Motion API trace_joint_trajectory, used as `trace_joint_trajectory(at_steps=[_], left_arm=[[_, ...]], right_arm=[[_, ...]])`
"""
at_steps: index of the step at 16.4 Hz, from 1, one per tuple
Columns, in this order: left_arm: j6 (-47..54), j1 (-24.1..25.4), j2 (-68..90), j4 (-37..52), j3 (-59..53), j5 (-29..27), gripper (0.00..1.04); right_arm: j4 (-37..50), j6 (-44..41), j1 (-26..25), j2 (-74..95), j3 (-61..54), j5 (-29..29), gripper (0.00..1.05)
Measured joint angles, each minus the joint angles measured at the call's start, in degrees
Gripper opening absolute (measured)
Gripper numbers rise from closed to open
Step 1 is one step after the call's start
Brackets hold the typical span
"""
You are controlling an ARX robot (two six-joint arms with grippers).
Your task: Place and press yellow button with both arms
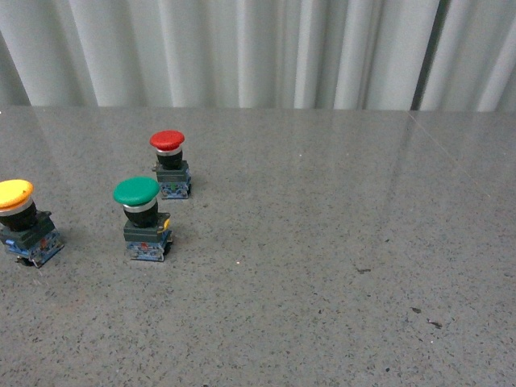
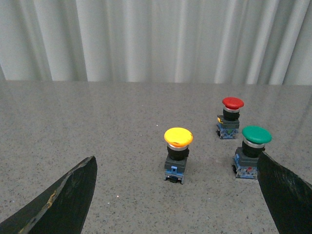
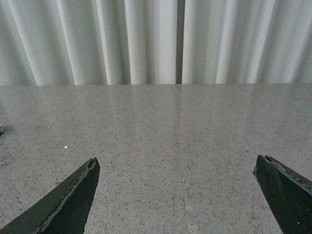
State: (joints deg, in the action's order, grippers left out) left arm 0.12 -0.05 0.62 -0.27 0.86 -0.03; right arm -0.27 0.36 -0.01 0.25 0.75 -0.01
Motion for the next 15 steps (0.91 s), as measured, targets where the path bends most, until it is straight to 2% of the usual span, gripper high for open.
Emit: trace_joint_trajectory(at_steps=[15], left_arm=[[-0.02, 0.0, 0.0, 0.0, 0.0, 0.0, 0.98]], right_arm=[[0.0, 0.0, 0.0, 0.0, 0.0, -0.02, 0.98]])
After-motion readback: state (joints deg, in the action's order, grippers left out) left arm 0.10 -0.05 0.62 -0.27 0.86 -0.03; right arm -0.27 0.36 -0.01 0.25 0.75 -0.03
